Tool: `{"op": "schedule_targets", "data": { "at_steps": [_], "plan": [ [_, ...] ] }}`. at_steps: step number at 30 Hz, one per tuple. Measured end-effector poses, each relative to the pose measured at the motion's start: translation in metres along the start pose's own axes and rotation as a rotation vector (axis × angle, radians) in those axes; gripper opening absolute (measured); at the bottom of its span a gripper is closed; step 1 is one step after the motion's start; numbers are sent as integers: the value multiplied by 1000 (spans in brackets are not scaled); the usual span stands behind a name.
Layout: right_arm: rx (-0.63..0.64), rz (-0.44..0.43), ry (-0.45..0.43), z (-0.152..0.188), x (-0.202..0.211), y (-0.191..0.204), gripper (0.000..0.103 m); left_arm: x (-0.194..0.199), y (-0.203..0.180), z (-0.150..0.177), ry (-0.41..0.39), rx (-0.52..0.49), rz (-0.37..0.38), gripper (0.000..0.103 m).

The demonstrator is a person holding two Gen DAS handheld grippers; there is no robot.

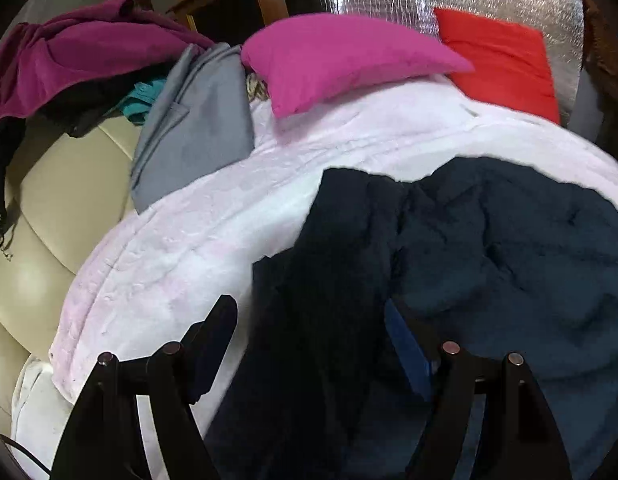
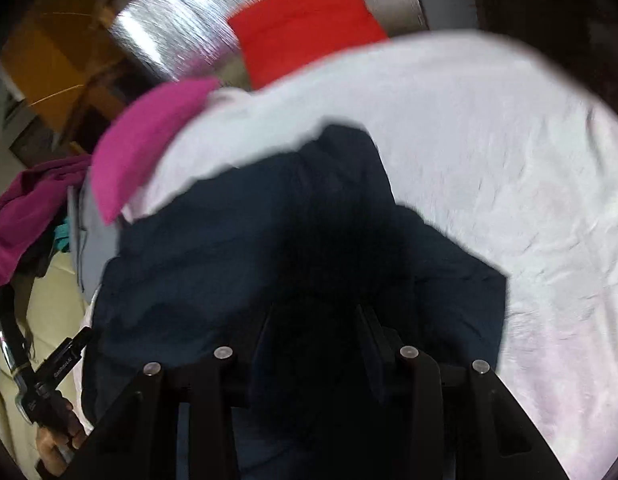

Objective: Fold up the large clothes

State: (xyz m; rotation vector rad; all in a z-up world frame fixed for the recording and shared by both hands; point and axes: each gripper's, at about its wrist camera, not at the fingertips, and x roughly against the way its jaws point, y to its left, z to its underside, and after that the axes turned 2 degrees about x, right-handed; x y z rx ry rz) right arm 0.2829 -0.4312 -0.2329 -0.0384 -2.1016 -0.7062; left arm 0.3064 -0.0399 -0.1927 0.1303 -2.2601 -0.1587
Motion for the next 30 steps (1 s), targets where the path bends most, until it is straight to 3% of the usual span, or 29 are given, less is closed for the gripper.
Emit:
{"op": "schedule_targets", "data": {
  "at_steps": [4, 8, 13, 17, 22, 26, 30],
  "plan": [
    [-11, 19, 24, -3, -2, 3, 42, -13, -4, 6, 30, 5, 1, 77],
    [-41, 13, 12, -5, 3, 3, 42, -9, -2, 5, 0, -1, 19, 77],
    [55, -26, -159, -7, 36, 26, 44, -7, 2, 5, -6, 11, 41, 77],
    [156, -135, -279, 0, 55, 51, 44, -5, 0, 5, -25, -2, 42, 77],
    [136, -159, -172, 7, 24, 54, 44, -4, -3, 6, -43, -21, 44, 77],
    [56, -124, -13, 10, -19, 34, 44, -5, -3, 7, -51, -23, 50, 77],
    [20, -154, -13, 11, -23, 25, 45, -5, -5, 8, -67, -30, 56, 77]
  ]
}}
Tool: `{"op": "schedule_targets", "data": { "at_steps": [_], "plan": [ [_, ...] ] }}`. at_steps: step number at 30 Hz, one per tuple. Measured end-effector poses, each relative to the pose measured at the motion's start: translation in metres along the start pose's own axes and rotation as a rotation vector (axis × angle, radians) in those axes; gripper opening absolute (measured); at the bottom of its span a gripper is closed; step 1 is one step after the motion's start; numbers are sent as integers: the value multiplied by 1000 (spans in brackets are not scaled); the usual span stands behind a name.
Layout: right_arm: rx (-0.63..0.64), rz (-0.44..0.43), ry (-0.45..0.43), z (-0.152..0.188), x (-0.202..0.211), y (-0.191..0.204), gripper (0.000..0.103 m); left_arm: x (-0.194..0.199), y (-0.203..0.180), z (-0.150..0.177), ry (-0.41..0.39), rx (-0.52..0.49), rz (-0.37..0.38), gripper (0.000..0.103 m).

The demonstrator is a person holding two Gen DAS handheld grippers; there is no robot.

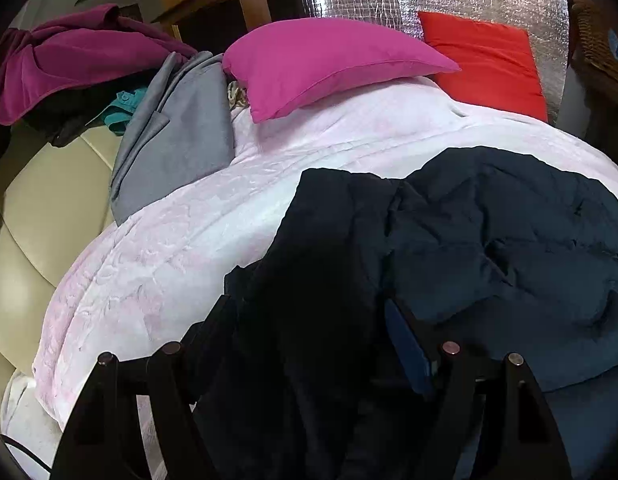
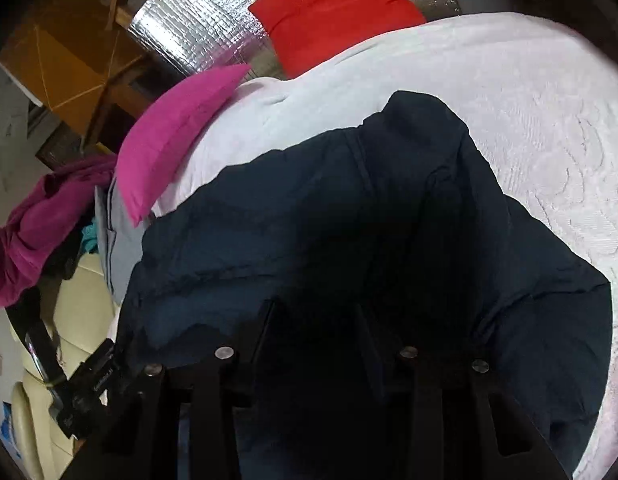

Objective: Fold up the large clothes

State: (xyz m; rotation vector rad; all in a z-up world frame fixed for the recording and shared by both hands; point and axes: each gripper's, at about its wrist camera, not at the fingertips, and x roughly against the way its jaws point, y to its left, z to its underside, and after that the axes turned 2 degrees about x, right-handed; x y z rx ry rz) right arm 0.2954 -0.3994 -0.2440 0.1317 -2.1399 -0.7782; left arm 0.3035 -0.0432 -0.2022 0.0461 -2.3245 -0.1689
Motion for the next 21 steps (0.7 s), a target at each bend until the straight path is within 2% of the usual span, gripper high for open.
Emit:
{"op": "schedule_targets", "data": {
  "at_steps": [6, 9, 13, 14, 17, 18, 21],
  "plan": [
    [3, 1, -4, 2, 0, 0, 46, -2, -3, 1, -9, -9, 5, 77],
    [11, -7, 10, -4, -5, 3, 50, -2, -4, 0, -11, -11, 9, 77],
    [24, -5, 44, -11, -4, 13, 62, -2, -5, -7, -3, -7, 33, 77],
    [39, 7, 40, -13, -1, 18, 62, -3, -4, -10, 8, 0, 48, 77],
    [98, -16, -35, -27, 15, 32, 62, -13, 4, -35, 89, 69, 173, 77],
    [107, -10, -52, -32, 18, 35, 61, -17, 5, -42, 110, 84, 195, 77],
    [88, 26, -77, -52, 15, 32, 32, -43, 7, -67, 158, 133, 184, 77]
  ]
}}
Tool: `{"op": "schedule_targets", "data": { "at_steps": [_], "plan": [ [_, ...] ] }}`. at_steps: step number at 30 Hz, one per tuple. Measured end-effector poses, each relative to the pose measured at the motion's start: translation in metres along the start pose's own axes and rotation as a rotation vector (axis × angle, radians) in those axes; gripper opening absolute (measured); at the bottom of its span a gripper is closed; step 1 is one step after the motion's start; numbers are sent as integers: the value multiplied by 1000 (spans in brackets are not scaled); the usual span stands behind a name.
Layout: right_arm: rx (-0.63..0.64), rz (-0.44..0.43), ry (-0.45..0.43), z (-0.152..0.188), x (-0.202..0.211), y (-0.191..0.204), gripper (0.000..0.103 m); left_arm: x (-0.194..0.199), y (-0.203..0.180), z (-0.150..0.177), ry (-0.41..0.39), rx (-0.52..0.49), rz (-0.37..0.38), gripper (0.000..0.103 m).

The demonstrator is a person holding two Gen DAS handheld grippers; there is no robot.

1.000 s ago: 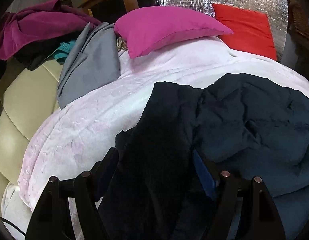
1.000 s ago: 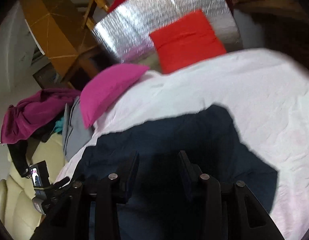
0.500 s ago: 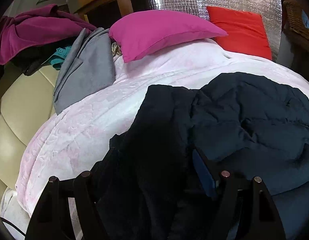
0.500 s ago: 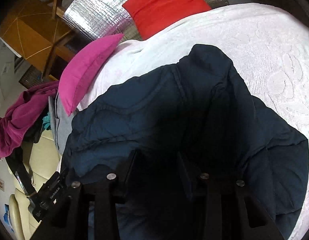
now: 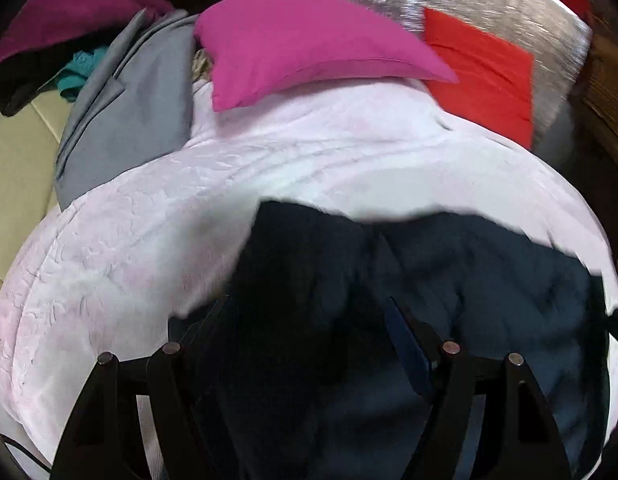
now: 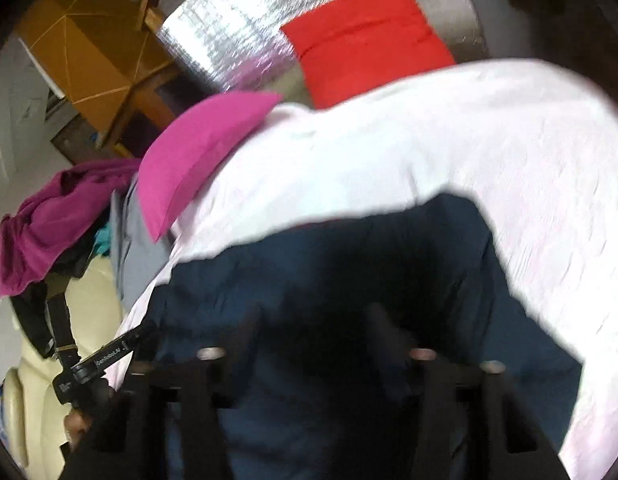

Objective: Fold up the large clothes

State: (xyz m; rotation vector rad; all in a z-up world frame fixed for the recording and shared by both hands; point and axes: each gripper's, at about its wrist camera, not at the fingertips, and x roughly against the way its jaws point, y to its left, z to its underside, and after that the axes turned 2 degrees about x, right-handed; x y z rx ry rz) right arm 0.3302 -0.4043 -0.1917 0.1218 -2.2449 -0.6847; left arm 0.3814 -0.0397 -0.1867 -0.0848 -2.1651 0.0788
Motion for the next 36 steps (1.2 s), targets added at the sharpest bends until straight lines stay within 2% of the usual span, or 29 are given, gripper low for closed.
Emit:
{"op": "schedule_targets", "data": {
  "at_steps": [4, 7, 9, 12, 14, 16, 19, 22, 25, 29, 31, 33, 36],
  "plan": [
    [-59, 40, 25, -18, -24, -21, 32, -34, 1, -24, 47, 19, -29, 77],
    [-118, 66, 61, -25, -48, -40, 30, -61, 6, -25, 116, 41, -11, 77],
    [-166, 59, 78, -28, -62, -53, 28, -71, 5, -22, 118, 31, -23, 84],
    [-184, 51, 77, -31, -63, -56, 28, -74, 9, -21, 131, 52, -14, 84],
    [-153, 75, 53, -31, -51, -48, 28, -65, 9, -22, 112, 61, -44, 84],
    [-119, 82, 12, -30, -38, -36, 32, -47, 2, -24, 56, 43, -85, 83],
    [-30, 20, -56, -31, -16, -5, 32, -15, -18, -25, -37, -3, -38, 83],
    [47, -61, -40, -25, -19, 27, 32, 8, -54, -19, -105, -85, 11, 83],
    [58, -78, 31, -15, -47, 40, 32, -6, -83, -10, -60, -143, 26, 83],
    [-8, -51, 138, -4, -89, 28, 32, -35, -95, -4, 32, -128, -1, 83],
    [-59, -92, 141, -6, -93, 19, 32, -40, -91, -6, 58, -99, 13, 85],
    [-84, -114, 143, -7, -90, 15, 32, -48, -86, -5, 85, -75, 11, 90],
    [-62, -97, 118, -7, -73, 20, 32, -40, -84, -1, 94, -48, 32, 90]
  ]
}}
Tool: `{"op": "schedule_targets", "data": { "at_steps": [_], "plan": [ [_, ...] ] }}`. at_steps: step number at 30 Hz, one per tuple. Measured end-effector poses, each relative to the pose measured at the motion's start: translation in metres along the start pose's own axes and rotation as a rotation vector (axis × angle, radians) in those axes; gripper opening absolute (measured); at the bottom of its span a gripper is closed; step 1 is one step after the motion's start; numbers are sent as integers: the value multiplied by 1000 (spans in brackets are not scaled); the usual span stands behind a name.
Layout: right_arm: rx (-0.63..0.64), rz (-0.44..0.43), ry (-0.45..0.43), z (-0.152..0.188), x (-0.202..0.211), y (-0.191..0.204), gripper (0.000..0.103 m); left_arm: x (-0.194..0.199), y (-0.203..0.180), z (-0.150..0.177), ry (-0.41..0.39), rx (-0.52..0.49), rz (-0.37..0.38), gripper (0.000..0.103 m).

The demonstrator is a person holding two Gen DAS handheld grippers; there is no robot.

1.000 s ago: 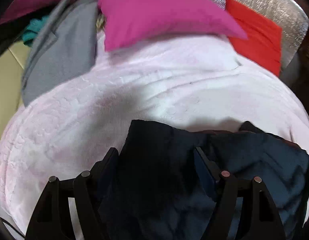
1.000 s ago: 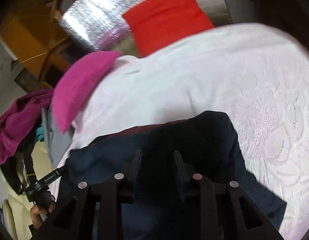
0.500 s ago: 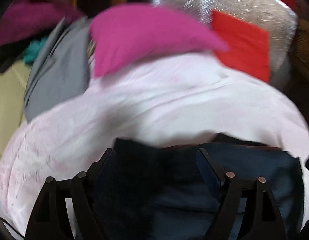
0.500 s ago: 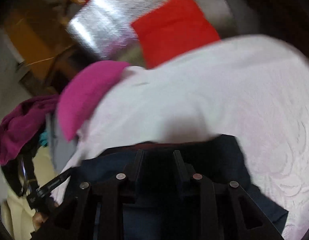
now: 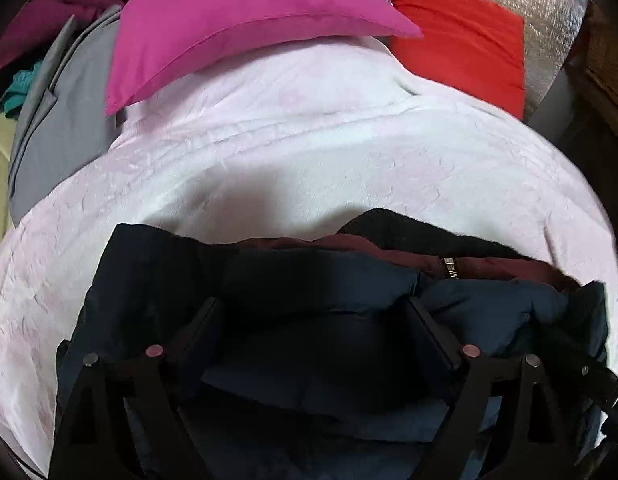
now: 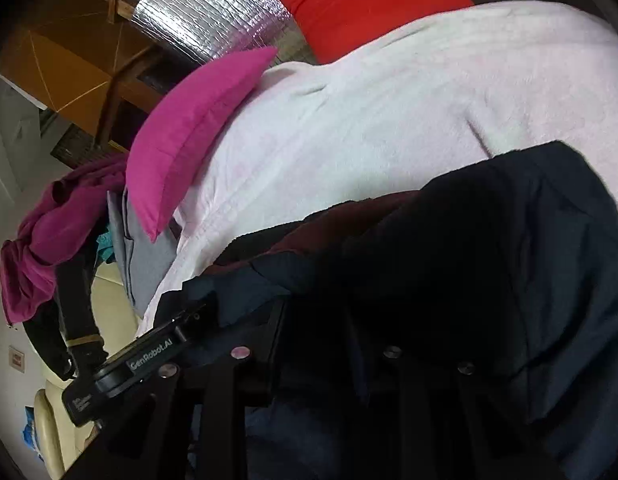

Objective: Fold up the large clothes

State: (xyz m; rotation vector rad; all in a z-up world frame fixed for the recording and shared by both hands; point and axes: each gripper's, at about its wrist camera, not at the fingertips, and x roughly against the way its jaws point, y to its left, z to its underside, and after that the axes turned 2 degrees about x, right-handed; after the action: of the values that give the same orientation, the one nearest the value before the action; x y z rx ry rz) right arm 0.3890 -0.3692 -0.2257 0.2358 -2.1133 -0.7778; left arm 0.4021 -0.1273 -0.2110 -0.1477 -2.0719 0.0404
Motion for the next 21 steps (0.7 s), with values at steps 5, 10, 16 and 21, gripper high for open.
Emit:
{"op": "schedule_targets", "data": {
  "at_steps": [5, 10, 16, 21],
  "plan": [
    [63, 83, -89, 5, 53, 12, 43, 31, 3, 4, -40, -43, -15, 90],
    [72, 174, -77, 20, 80, 2, 54, 60, 0, 38, -107, -142, -72, 90],
    [-6, 193, 57, 30, 32, -31, 53, 30, 2, 65, -32, -165, -68, 94],
    [-4, 176, 7, 36, 52, -25, 53, 40, 9, 60, -19, -129, -48, 96]
  ]
}}
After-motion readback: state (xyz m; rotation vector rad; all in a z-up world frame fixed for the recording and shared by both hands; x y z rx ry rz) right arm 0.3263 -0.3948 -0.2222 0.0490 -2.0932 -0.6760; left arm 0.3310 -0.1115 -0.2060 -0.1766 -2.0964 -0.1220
